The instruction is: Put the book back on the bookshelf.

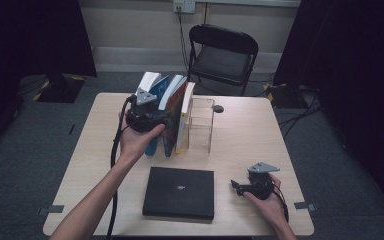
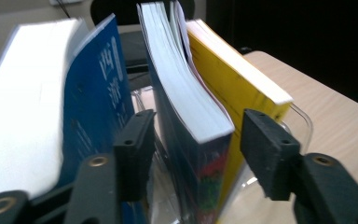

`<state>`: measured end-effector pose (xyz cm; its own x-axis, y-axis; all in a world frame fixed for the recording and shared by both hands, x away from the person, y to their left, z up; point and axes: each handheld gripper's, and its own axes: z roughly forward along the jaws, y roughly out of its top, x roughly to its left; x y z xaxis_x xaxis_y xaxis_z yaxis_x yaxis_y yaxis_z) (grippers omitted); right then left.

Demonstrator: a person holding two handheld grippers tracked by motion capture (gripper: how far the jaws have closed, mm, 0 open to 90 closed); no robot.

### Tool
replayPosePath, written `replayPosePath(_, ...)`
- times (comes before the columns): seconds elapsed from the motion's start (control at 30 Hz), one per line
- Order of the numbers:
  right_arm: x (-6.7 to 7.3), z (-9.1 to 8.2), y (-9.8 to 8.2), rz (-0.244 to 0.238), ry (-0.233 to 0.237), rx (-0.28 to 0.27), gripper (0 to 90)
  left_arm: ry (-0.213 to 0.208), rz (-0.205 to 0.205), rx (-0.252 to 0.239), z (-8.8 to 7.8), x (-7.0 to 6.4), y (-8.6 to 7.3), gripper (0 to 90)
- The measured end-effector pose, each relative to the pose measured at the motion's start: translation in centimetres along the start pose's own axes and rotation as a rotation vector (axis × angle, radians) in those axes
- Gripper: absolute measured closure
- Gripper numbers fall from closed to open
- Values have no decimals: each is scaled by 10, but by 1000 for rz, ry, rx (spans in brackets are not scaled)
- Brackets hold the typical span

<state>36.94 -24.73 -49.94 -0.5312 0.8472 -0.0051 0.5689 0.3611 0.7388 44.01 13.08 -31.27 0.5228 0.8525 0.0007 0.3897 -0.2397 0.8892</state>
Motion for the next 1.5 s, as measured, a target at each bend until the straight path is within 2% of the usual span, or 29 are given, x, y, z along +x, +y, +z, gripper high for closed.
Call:
replayPosePath(0.03,0,0,0,0,0,0,171,-1,-6,7,-1,-1,-2,466)
replayPosePath(0.1,0,0,0,0,0,0,170,-13,-25,-13,-4,-1,-9,476)
replayPosePath(0.17,0,0,0,0,0,0,171,-15,-12,4,-3,-2,-15,498)
replayPosePath(0.2,0,0,0,0,0,0,171,-3,-5,8,-3,-2,-18,509)
replayPosePath(0.37,0,0,0,0,-1,0,171,-35,-60,25,3,5,-37,493)
replayPosePath(0.47,0,0,0,0,-1,0,171,-40,-66,29,5,6,-46,495)
replayPosePath(0.63,0,0,0,2,-1,0,171,-62,-89,65,4,7,-72,482)
replayPosePath(0.7,0,0,0,3,-2,0,171,-62,-92,72,4,8,-76,481)
replayPosePath(0.8,1,0,2,6,1,9,194,-69,-109,101,4,10,-97,486)
replayPosePath(0.87,2,-1,4,12,13,15,250,-72,-112,125,3,11,-109,489)
replayPosePath(0.9,3,-1,5,18,30,15,264,-72,-112,125,3,11,-109,499)
replayPosePath(0.97,7,-2,9,16,45,4,271,-84,-103,167,2,12,-127,508)
replayPosePath(1.07,12,-4,15,21,74,-27,310,-77,-100,198,-2,13,-140,521)
replayPosePath(1.23,28,-9,26,-3,112,-63,354,-99,-80,242,-9,12,-152,519)
replayPosePath(1.27,28,-9,26,-3,112,-63,354,-99,-80,242,-9,12,-152,510)
replayPosePath(1.3,31,-10,28,-8,119,-74,360,-108,-97,239,-10,11,-155,510)
replayPosePath(1.37,41,-14,36,-22,145,-105,376,-120,-102,252,-13,11,-161,494)
replayPosePath(1.5,53,-16,48,-34,158,-137,369,-127,-95,275,-9,11,-165,478)
